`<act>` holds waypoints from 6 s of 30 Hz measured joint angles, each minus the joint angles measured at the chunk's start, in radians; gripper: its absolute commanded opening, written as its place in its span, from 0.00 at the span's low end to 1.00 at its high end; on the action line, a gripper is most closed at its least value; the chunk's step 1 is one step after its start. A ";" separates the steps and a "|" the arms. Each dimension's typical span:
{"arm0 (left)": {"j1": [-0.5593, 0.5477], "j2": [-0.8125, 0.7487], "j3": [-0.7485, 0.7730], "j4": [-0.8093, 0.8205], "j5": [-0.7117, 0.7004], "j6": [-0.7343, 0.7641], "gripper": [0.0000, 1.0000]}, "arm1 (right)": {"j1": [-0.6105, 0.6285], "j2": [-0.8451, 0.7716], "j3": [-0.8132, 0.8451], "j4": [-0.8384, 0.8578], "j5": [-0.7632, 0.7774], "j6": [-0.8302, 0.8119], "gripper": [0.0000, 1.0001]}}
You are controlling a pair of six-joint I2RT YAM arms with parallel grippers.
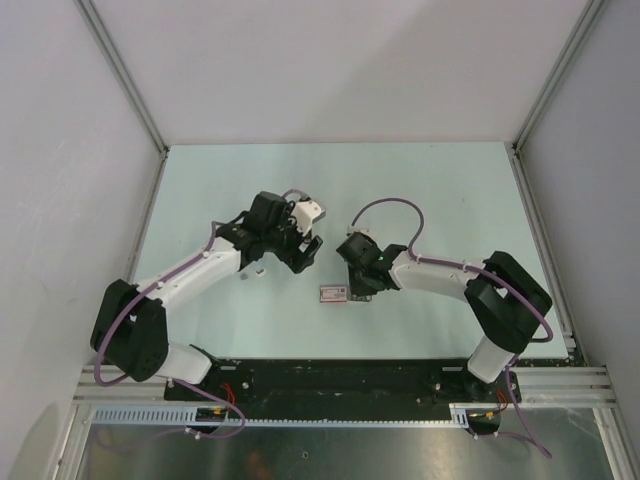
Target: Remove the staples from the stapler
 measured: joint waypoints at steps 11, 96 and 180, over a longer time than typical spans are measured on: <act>-0.014 0.016 -0.005 0.001 -0.010 0.035 0.91 | -0.017 -0.092 0.002 -0.004 -0.040 0.002 0.14; -0.214 0.215 -0.082 0.043 -0.108 0.294 0.86 | -0.327 -0.219 -0.347 0.272 -0.452 0.083 0.23; -0.212 0.164 -0.031 -0.008 -0.136 0.301 0.99 | -0.265 -0.203 -0.281 0.299 -0.512 0.075 0.98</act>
